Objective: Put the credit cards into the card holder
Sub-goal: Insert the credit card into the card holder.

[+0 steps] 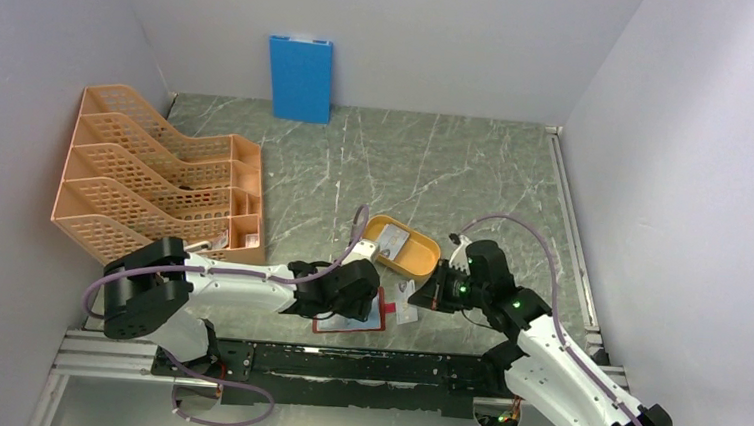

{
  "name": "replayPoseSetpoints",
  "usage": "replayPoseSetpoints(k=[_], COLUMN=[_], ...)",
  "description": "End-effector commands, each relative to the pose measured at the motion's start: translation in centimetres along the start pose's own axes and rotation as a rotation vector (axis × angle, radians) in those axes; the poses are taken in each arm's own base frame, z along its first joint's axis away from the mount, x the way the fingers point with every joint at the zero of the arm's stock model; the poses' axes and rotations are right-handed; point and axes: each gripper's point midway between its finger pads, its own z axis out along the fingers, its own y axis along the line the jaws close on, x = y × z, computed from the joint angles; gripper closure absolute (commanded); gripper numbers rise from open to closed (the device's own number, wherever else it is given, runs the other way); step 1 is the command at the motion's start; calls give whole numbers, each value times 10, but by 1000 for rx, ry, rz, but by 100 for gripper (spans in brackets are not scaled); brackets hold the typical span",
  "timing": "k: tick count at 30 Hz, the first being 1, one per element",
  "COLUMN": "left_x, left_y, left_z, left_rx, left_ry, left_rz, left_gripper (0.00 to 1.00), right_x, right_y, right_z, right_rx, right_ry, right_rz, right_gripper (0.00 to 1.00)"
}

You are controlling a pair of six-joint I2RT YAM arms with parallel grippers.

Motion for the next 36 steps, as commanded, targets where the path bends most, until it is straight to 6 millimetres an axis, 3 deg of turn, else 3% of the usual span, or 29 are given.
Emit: replayPoseSetpoints(k=[1, 6, 12, 22, 36], left_x=[-19, -24, -10, 9, 33], left_y=[-11, -19, -5, 19, 46], left_z=[-4, -3, 13, 24, 23], left_rx=[19, 44, -50, -152, -206], left_ry=[-66, -75, -20, 24, 57], left_rz=[-22, -13, 16, 29, 14], left_gripper=[42, 41, 42, 47, 86], right_x=[-1, 4, 6, 10, 32], right_y=[0, -1, 1, 2, 12], right_z=[3, 7, 8, 11, 23], right_rx=[1, 1, 3, 18, 0], right_ry=[-22, -17, -13, -5, 64], right_rz=[-9, -6, -16, -36, -76], right_gripper=[100, 100, 100, 100, 100])
